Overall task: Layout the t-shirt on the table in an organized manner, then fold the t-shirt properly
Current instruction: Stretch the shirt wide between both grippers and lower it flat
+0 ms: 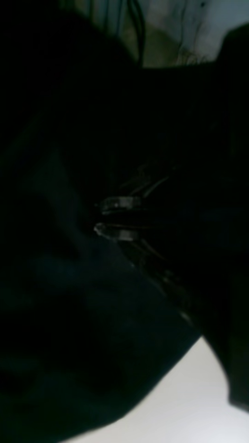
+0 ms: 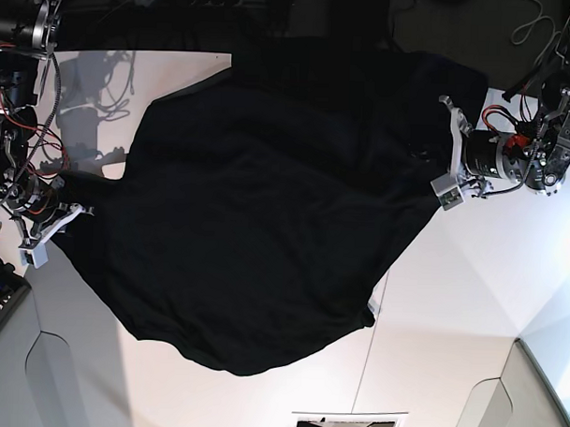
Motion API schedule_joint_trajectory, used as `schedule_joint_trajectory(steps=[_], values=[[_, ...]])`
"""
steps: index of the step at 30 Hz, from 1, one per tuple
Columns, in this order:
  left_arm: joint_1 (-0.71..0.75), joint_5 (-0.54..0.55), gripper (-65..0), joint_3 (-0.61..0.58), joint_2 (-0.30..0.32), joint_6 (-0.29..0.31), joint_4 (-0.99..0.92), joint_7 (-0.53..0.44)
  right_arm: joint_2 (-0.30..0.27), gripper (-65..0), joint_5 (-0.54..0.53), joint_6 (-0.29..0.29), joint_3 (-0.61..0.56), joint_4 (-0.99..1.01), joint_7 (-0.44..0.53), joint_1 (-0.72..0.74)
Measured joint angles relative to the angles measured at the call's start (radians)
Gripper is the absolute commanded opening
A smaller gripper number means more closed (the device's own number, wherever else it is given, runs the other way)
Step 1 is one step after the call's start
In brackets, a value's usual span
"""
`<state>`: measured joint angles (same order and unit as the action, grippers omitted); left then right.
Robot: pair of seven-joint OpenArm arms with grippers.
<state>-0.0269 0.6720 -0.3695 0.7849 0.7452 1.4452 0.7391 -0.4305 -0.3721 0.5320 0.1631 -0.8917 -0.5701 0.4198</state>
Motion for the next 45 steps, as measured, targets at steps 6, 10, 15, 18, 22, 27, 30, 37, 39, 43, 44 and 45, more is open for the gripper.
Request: schedule_joint_trajectory(steps=[6,10,15,18,22,27,30,37,39,43,44,45], values=[[-0.199,-0.210,-57.4,0.006,-0.060,-0.010,-0.278,-0.135,-0.007,-65.0,-0.010,0.003,0.000,-0.003,-0.027,-0.005],[-0.351,-0.315,-57.4,0.007,-0.116,-0.015,-0.473,-0.148,-0.007,-65.0,-0.042,0.008,0.000,-0.007,-0.012,-0.032],[-0.483,-0.360,-57.4,0.005,-0.172,-0.030,-0.628,-0.134,-0.010,-65.0,-0.126,0.008,0.002,-0.011,-0.020,-0.072],[-0.520,-0.374,-57.4,0.003,-0.192,-0.034,-0.648,-0.109,-0.011,-65.0,-0.168,0.007,0.003,-0.016,-0.033,-0.093],[-0.539,-0.294,-57.4,0.002,-0.197,-0.045,-0.649,-0.049,-0.013,-65.0,-0.241,0.008,0.005,-0.055,-0.074,-0.146],[-0.528,0.049,-57.4,-0.005,-0.147,-0.051,-0.576,0.148,-0.013,-65.0,-0.266,0.018,0.005,-0.214,-0.094,-0.286],[-0.513,0.221,-57.4,-0.006,-0.084,-0.053,-0.483,0.215,-0.010,-65.0,-0.257,0.014,0.025,-0.347,-0.111,-0.380],[-0.409,0.386,-57.4,-0.007,0.035,-0.052,-0.230,0.332,-0.001,-65.0,-0.237,0.001,0.167,-0.511,-0.208,-0.442],[-0.354,0.387,-57.4,-0.009,0.051,-0.051,-0.193,0.332,-0.003,-65.0,-0.267,0.001,0.210,-0.518,-0.211,-0.420],[-0.239,0.386,-57.4,-0.008,0.058,-0.051,-0.170,0.341,-0.005,-65.0,-0.274,0.000,0.225,-0.520,-0.199,-0.303],[-0.212,0.385,-57.4,-0.010,0.056,-0.051,-0.169,0.341,-0.002,-65.0,-0.279,0.002,0.222,-0.520,-0.195,-0.276],[-0.185,0.386,-57.4,-0.010,0.054,-0.052,-0.169,0.341,-0.002,-65.0,-0.283,0.003,0.216,-0.515,-0.194,-0.256]])
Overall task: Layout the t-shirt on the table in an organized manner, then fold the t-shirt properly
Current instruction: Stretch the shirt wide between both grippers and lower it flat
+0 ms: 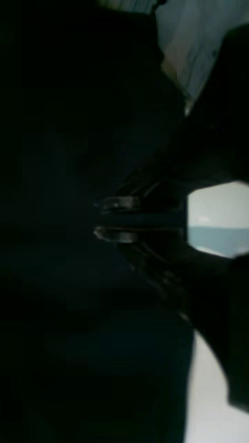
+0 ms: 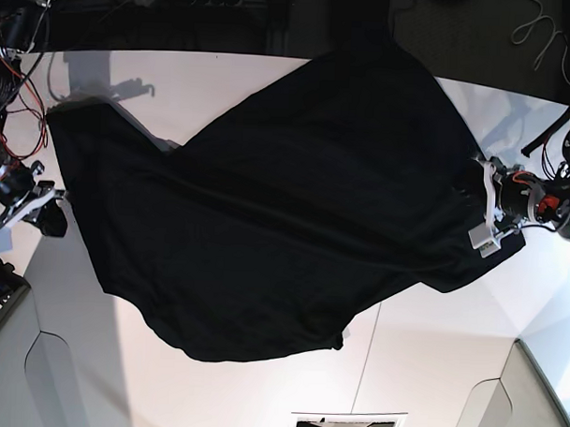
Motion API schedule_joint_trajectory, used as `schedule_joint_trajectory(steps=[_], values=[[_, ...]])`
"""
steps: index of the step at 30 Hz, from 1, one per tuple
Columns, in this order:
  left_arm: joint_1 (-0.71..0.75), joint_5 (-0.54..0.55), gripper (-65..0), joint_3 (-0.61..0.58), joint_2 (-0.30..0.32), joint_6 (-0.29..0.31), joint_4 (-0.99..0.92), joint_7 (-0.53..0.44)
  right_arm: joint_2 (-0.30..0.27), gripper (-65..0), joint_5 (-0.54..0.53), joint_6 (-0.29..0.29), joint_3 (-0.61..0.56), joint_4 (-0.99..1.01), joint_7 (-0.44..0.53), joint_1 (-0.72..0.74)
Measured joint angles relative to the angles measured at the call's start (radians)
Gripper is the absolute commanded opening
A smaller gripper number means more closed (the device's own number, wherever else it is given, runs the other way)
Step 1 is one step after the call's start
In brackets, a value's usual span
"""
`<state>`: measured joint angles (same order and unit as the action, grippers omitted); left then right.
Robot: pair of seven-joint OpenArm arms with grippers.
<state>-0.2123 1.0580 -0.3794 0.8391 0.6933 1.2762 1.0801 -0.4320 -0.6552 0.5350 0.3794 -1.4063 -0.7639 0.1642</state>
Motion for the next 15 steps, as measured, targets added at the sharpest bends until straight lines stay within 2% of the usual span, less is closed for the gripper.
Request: schedule_joint_trajectory(steps=[3,8,15], values=[[0.048,0.003,-57.4,0.006,0.000,0.000,0.001,-0.019,0.002,-65.0,0.013,0.000,-0.017,0.056,0.028,0.051],[0.118,-0.024,-57.4,0.020,0.003,0.004,0.010,-0.069,0.001,-65.0,0.097,-0.002,-0.092,0.222,0.143,0.145],[0.182,-0.016,-57.4,0.029,0.008,0.011,0.019,-0.120,0.051,-65.0,0.225,-0.002,-0.247,0.455,0.229,0.235]])
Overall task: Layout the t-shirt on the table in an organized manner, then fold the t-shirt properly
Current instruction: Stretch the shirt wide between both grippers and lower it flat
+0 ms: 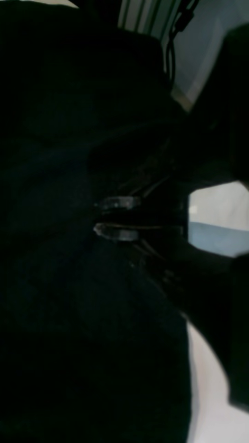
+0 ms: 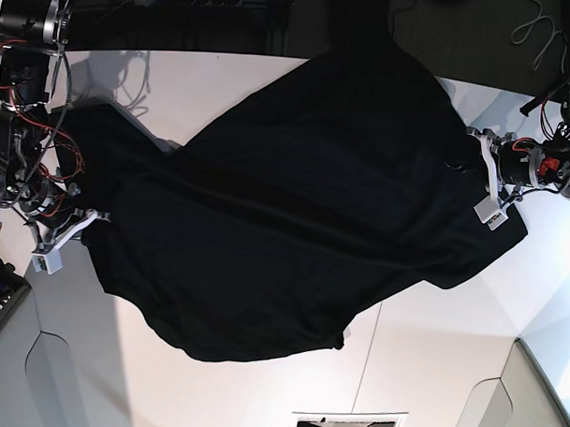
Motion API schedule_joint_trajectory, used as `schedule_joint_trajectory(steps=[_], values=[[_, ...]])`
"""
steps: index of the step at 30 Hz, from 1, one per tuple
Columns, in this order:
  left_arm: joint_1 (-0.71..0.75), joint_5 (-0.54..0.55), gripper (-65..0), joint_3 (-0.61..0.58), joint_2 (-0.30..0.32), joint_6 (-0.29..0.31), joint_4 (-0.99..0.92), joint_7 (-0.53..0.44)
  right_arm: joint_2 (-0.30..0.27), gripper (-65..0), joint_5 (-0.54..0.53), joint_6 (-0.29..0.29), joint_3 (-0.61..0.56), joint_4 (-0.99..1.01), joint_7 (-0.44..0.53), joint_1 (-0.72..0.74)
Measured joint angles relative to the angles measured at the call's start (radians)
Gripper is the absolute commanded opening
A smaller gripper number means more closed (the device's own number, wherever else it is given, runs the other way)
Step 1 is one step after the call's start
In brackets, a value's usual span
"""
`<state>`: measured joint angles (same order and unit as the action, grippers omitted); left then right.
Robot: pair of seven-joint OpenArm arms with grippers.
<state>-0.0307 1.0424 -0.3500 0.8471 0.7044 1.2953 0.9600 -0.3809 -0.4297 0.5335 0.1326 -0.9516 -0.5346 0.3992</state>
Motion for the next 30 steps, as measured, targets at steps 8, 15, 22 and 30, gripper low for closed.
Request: schedule_joint_trajectory(steps=[8,15,22,30], values=[[0.034,0.025,-57.4,-0.006,0.046,0.026,0.003,-0.002,-0.019,-65.0,0.072,0.003,-0.041,0.011,0.047,0.000],[0.035,-0.099,-57.4,-0.008,0.073,0.053,0.010,-0.010,-0.103,-65.0,0.084,0.002,-0.041,0.012,0.002,-0.001],[0.022,-0.243,-57.4,-0.009,0.075,0.080,0.013,-0.107,-0.148,-65.0,-0.052,-0.003,-0.038,-0.005,-0.024,-0.074],[-0.064,-0.526,-57.4,-0.016,0.059,0.029,0.005,-0.194,-0.133,-65.0,-0.132,0.002,0.089,-0.180,-0.089,-0.231]])
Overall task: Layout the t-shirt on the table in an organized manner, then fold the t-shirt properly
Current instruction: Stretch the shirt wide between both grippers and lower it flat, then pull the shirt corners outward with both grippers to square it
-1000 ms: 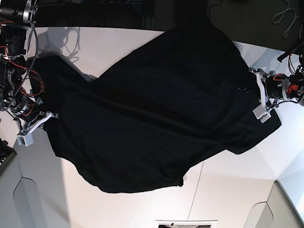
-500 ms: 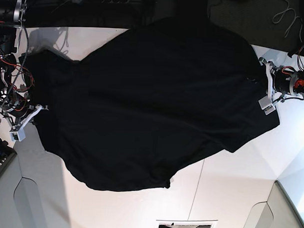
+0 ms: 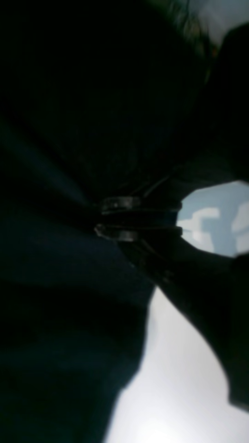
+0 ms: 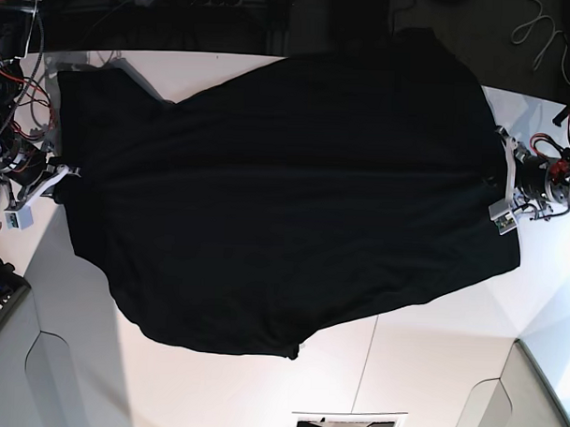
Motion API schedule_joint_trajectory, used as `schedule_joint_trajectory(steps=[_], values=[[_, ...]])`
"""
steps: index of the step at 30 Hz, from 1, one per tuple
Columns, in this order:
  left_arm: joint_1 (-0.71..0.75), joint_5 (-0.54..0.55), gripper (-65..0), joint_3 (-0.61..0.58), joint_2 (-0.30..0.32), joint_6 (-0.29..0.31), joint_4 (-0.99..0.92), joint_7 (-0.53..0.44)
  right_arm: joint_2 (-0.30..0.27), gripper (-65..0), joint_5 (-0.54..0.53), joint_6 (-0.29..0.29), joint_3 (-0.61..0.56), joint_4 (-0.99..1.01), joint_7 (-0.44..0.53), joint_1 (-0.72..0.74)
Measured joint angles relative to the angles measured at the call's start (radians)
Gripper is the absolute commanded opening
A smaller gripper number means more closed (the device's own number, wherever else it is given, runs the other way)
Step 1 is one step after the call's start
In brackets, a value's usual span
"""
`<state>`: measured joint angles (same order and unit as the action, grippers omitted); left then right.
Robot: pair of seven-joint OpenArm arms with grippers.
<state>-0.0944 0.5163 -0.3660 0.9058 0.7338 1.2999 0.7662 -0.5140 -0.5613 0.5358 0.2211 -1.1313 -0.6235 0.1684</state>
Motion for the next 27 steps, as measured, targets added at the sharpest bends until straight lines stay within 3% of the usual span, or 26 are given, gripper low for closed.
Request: schedule_joint_trajectory(steps=[6,14,17,21,27], values=[[-0.071,-0.072,-57.4,-0.002,-0.016,-0.023,-0.067,-0.005,-0.022,-65.0,-0.069,-0.011,0.154,-0.114,-0.128,0.000],[-0.156,-0.080,-57.4,-0.005,-0.028,-0.027,-0.177,-0.004,-0.020,-65.0,-0.123,-0.011,0.195,-0.121,-0.156,-0.005],[-0.156,0.014,-57.4,-0.005,-0.027,-0.045,-0.177,0.025,-0.005,-65.0,-0.124,-0.011,0.195,-0.121,-0.156,-0.005],[-0.146,0.219,-57.4,-0.009,-0.030,-0.048,-0.100,0.101,0.013,-65.0,-0.147,-0.007,0.195,-0.121,-0.159,-0.005],[-0.156,0.303,-57.4,-0.012,-0.032,-0.041,0.068,0.126,0.011,-65.0,-0.180,0.008,0.193,-0.177,-0.189,-0.004]])
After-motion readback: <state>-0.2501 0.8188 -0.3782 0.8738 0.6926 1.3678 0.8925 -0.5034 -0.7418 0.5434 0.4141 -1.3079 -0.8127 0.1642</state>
